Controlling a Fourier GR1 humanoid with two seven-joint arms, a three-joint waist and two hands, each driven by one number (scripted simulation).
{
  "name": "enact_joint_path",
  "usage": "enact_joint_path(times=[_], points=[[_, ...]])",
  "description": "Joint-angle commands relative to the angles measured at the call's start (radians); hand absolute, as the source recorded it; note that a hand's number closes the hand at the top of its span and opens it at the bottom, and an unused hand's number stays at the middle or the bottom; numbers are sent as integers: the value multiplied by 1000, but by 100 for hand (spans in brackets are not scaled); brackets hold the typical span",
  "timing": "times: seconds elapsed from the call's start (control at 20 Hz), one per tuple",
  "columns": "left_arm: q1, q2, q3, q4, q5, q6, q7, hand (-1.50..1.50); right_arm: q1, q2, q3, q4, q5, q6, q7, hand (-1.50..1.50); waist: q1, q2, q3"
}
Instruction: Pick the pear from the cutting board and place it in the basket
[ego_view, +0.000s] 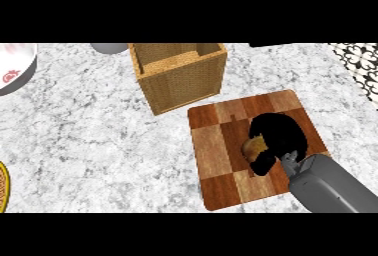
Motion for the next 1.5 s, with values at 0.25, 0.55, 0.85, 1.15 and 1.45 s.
enact_joint_path(times=[0.25, 0.55, 0.85, 1.15, 1.45], points=[[-307, -44, -11, -171, 19, -27, -105, 0, -77, 84, 114, 6, 98, 10, -9, 150, 5, 9, -17], [-316, -21, -29, -182, -10, -65, -117, 0, -249, 328, 216, 75, 155, 42, 57, 150, 114, 25, -24], [-367, -47, -51, -160, -30, -77, -117, 0, -351, 489, 156, 139, 157, -57, 98, 150, 110, 31, -19], [-381, -50, -48, -156, -31, -97, -107, 0, -458, 494, 65, 97, 112, -219, 102, 150, 123, 21, -14], [-404, -65, -44, -136, -27, -105, -88, 0, -585, 495, -26, 74, 104, -362, 131, 150, 98, 11, -18]])
